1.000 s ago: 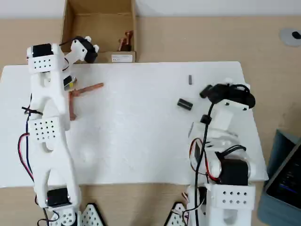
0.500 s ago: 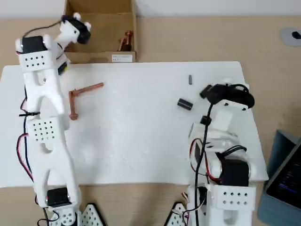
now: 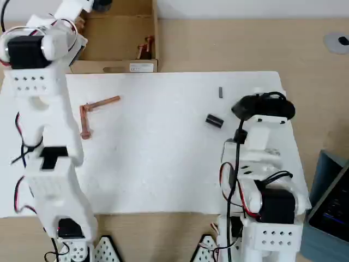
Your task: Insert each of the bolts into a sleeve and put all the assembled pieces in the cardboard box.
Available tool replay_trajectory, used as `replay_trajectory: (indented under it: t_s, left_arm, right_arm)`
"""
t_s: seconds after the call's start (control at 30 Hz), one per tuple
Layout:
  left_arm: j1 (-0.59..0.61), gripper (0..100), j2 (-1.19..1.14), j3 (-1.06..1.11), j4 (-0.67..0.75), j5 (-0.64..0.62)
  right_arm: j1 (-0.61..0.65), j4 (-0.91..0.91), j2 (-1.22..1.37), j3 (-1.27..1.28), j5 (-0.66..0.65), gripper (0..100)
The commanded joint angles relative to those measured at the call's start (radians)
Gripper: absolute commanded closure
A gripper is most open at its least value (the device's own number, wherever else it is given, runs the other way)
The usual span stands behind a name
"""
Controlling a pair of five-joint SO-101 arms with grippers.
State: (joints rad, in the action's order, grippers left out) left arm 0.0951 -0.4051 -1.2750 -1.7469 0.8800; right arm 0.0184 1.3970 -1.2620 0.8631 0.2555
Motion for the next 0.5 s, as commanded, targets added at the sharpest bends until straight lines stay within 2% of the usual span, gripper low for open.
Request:
replay_trajectory:
  t_s: [0.0, 0.3, 0.47]
  left_arm:
    - [-0.038, 100, 0.246, 0.219, -0.009, -0.012]
    - [-0.109, 100, 0.771, 0.942, -0.006, -0.046]
    - [-0.153, 100, 1.004, 1.249, -0.003, -0.052]
  right_arm:
    - [-0.010, 0.003, -0.021, -0.064, -0.018, 98.9]
    - [-0.010, 0.009, -0.021, -0.059, -0.072, 98.9]
    - [-0.007, 0.002, -0.021, -0.058, -0.115, 98.9]
